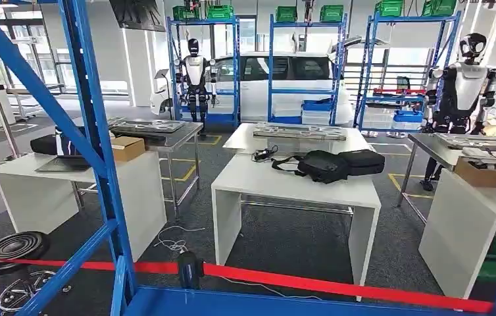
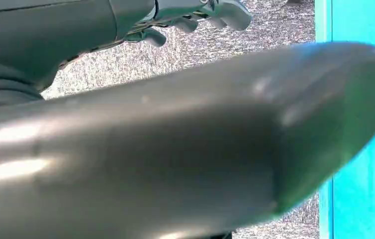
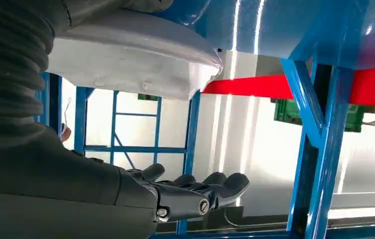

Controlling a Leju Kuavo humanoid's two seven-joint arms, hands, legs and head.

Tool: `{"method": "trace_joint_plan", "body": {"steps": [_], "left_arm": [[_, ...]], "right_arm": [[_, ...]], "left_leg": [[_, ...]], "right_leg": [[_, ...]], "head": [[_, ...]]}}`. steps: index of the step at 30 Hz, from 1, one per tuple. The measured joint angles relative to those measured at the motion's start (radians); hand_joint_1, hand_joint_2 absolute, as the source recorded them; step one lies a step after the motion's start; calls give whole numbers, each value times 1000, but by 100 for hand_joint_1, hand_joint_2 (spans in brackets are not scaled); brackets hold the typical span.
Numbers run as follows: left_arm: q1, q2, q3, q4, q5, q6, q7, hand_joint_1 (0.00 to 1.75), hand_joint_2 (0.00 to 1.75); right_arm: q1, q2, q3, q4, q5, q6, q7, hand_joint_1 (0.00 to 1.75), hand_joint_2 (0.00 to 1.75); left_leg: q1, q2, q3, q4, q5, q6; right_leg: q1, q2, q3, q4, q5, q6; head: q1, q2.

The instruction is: Take the parts from the cabinet and place them on the table.

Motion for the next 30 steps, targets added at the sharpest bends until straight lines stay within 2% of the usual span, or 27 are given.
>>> {"method": "trace_joint_plan", "body": {"steps": [3,4,5,8,10,15,19,20,30], "left_arm": [[0,0,0,0,0,0,0,0,0],[0,0,0,0,0,0,0,0,0],[0,0,0,0,0,0,1,0,0],[0,0,0,0,0,0,4,0,0],[0,0,0,0,0,0,6,0,0],[0,0,0,0,-1,9,23,0,0],[0,0,0,0,-1,16,38,0,0],[0,0,0,0,-1,18,40,0,0],[0,2,0,0,0,30,51,0,0]], "right_arm": [[0,0,-2,0,0,0,0,0,175],[0,0,-3,0,0,0,-2,145,175],[0,0,-5,0,0,0,-5,166,175],[6,0,-17,0,-3,0,-16,162,175],[8,0,-22,0,-5,0,-18,175,175],[10,-3,-32,0,-5,-3,-22,168,175],[9,-5,-44,0,0,-5,-32,175,175],[9,-5,-44,0,0,-5,-32,171,175],[-32,-4,-40,0,3,22,-13,175,175]], "left_leg": [[0,0,0,0,0,0],[0,0,0,0,0,0],[0,0,0,0,0,0],[0,0,0,0,0,0],[0,0,0,0,0,0],[0,0,0,0,0,0],[0,0,-1,0,0,0],[0,0,-1,0,0,0],[0,-1,-1,0,0,0]], "right_leg": [[0,0,0,0,0,0],[0,0,0,0,0,0],[0,0,0,0,0,0],[0,0,0,0,0,0],[0,0,0,0,0,0],[0,0,-1,0,0,0],[0,0,0,0,-1,1],[0,0,0,0,-1,1],[0,0,0,0,-1,1]], "head": [[0,0],[0,0],[0,0],[0,0],[0,0],[0,0],[0,0],[0,0],[0,0]]}}
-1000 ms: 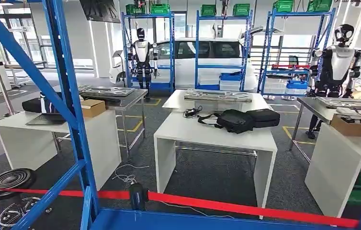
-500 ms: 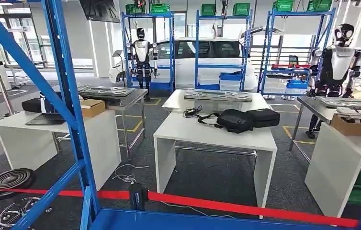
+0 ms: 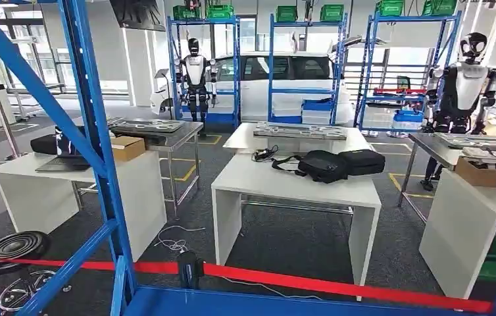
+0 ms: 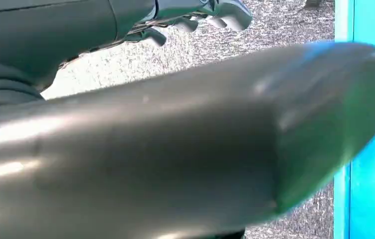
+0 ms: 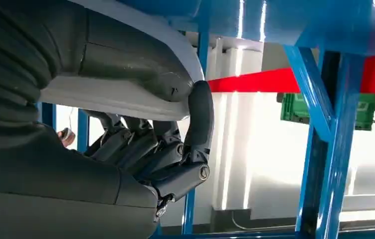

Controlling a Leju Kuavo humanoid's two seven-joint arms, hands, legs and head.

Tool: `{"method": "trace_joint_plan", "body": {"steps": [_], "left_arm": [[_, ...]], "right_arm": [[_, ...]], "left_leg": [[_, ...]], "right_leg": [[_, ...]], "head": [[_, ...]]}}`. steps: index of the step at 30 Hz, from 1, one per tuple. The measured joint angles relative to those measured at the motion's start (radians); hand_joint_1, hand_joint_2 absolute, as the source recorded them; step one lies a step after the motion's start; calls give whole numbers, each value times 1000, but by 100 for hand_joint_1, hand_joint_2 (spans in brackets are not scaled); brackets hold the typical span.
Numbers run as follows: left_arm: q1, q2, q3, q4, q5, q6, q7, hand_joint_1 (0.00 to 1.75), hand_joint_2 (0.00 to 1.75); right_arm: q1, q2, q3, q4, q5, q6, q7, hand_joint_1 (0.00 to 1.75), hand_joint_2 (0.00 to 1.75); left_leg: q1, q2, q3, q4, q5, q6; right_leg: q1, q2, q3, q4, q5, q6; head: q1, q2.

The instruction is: Take the parts from the cabinet and place them on the table.

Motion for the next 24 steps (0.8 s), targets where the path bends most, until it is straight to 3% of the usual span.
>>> {"method": "trace_joint_plan", "body": {"steps": [14,24], "left_arm": [[-1,-1,0,0,0,-21,-11,0,0],[-4,-2,0,0,-10,-29,-9,0,0]], "right_arm": [[-59,8,50,0,0,-16,-2,175,175],[-307,-13,163,0,0,33,-33,175,175]], "left_leg": [[0,0,0,0,0,0],[-1,0,0,0,2,1]], "right_leg": [[0,1,0,0,0,0],[-1,2,-1,0,1,2]], "head": [[0,0],[0,0]]}}
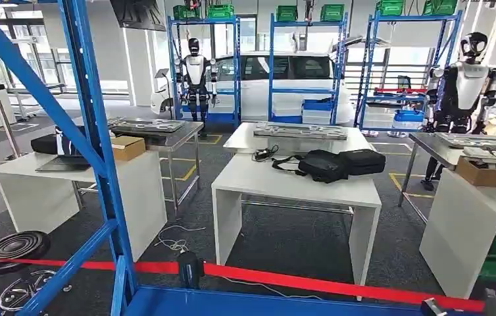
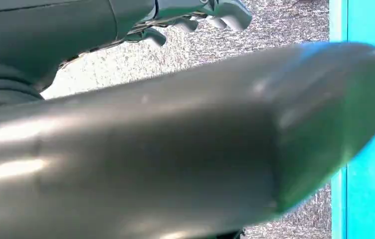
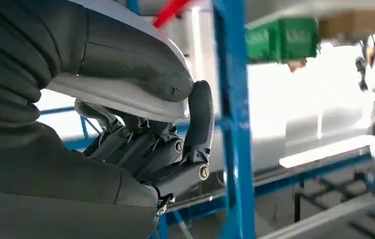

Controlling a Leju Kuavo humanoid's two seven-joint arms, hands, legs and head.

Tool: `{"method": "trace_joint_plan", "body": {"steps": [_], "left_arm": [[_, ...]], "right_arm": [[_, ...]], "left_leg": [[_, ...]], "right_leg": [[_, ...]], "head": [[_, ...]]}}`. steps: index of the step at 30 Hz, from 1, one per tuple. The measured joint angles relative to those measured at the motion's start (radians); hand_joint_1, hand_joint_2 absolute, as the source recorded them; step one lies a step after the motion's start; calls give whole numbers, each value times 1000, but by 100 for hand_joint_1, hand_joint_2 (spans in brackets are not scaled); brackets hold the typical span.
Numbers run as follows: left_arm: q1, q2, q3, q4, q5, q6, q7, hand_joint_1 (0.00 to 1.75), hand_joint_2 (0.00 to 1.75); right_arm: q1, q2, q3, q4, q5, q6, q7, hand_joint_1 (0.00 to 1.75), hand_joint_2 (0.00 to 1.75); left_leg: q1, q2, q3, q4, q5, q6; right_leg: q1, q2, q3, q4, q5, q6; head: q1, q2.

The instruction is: Take the parts from the cabinet and place them on the table.

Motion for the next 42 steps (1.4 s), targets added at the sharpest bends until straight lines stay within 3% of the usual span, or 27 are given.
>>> {"method": "trace_joint_plan", "body": {"steps": [9,13,14,19,20,24,35,42], "left_arm": [[-1,-1,0,0,0,-1,-3,0,0],[-5,-1,0,0,0,-2,-53,0,0],[-9,-2,-1,0,0,-2,-69,0,175],[-15,-5,-3,-1,0,8,-153,0,175],[-16,-6,-3,-1,0,15,-175,0,0],[-16,-13,-12,-1,-9,52,-257,0,0],[-17,-16,-13,-1,-8,45,-264,0,0],[-17,-16,-12,-1,23,-31,-277,0,0]], "right_arm": [[-69,0,26,-3,-7,-29,-32,175,175],[-78,0,26,-8,-7,-41,-60,175,175],[-82,-1,26,-8,-10,-41,-67,175,175],[-91,-9,25,-8,-10,-42,-81,175,175],[-91,-12,25,-8,-10,-43,-82,175,175],[-85,-28,20,-8,-23,-57,-100,175,175],[-67,-44,2,-11,-30,-64,-109,175,175],[-59,-45,0,-11,-32,-69,-113,175,175]], "left_leg": [[0,-1,0,0,0,0],[0,-1,0,0,0,0],[0,-1,0,0,0,0],[0,-1,0,0,0,0],[0,-1,0,0,0,0],[0,-2,0,0,0,0],[0,-1,0,0,0,0],[0,-1,0,0,0,0]], "right_leg": [[0,-1,0,0,0,0],[0,0,0,0,0,0],[0,-1,0,0,0,0],[0,-1,0,0,0,0],[0,-1,0,0,0,0],[0,-1,0,0,0,0],[0,-1,0,0,0,0],[0,-1,0,0,0,0]], "head": [[0,0],[0,0],[0,0],[0,0],[0,0],[0,0],[0,0],[0,0]]}}
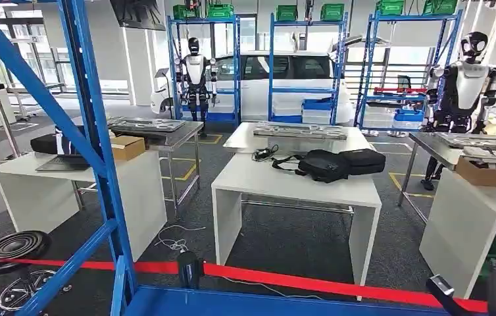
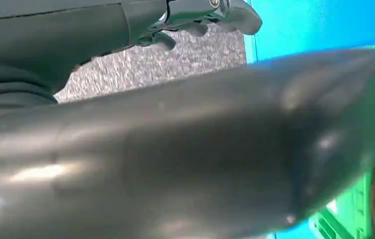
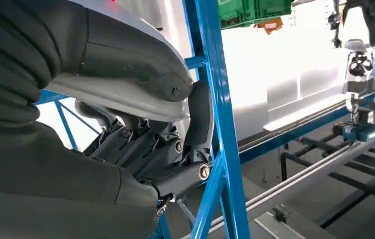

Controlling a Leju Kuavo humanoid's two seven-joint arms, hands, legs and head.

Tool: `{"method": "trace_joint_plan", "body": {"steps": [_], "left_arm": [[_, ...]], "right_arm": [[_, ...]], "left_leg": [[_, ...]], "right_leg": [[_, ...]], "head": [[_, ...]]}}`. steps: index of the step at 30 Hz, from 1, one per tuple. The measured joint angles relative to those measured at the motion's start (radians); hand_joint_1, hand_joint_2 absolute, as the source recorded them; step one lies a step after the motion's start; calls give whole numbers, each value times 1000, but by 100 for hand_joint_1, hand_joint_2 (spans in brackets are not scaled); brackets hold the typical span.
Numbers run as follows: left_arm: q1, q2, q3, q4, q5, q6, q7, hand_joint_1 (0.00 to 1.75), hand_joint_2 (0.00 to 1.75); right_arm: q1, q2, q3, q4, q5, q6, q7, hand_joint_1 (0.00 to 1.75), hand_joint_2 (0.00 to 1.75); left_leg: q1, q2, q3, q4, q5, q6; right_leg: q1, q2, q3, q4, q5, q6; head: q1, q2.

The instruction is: Take the parts from the cabinet and place them on the table.

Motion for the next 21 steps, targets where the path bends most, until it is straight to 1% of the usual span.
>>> {"method": "trace_joint_plan", "body": {"steps": [1,2,4,6,10,16,21], "left_arm": [[0,0,0,0,5,-2,-2,0,0],[0,0,0,0,6,2,-3,0,175],[0,0,0,0,6,12,5,0,175],[0,0,0,0,10,-7,17,0,175],[0,0,1,0,10,-11,33,0,175],[0,0,2,0,21,-10,31,0,175],[-1,0,3,0,22,52,59,0,175]], "right_arm": [[1,0,0,0,0,0,0,175,175],[2,0,0,0,1,0,2,175,175],[2,1,0,0,9,1,3,175,175],[2,3,0,0,12,3,3,175,175],[2,7,0,0,18,3,10,175,175],[5,8,-3,0,19,2,15,175,175],[8,8,-18,0,22,1,2,175,175]], "left_leg": [[0,0,0,0,0,0],[0,0,0,0,0,0],[0,0,0,0,0,0],[0,0,0,0,0,0],[0,0,0,0,0,0],[0,0,0,0,0,0],[0,-1,0,0,0,0]], "right_leg": [[0,0,0,0,0,0],[0,0,0,0,0,0],[0,0,0,0,0,0],[0,0,0,0,0,0],[0,0,0,0,0,0],[0,0,0,0,0,0],[0,0,0,0,0,0]], "head": [[0,0],[0,0],[0,0],[0,0],[0,0],[0,0],[0,0]]}}
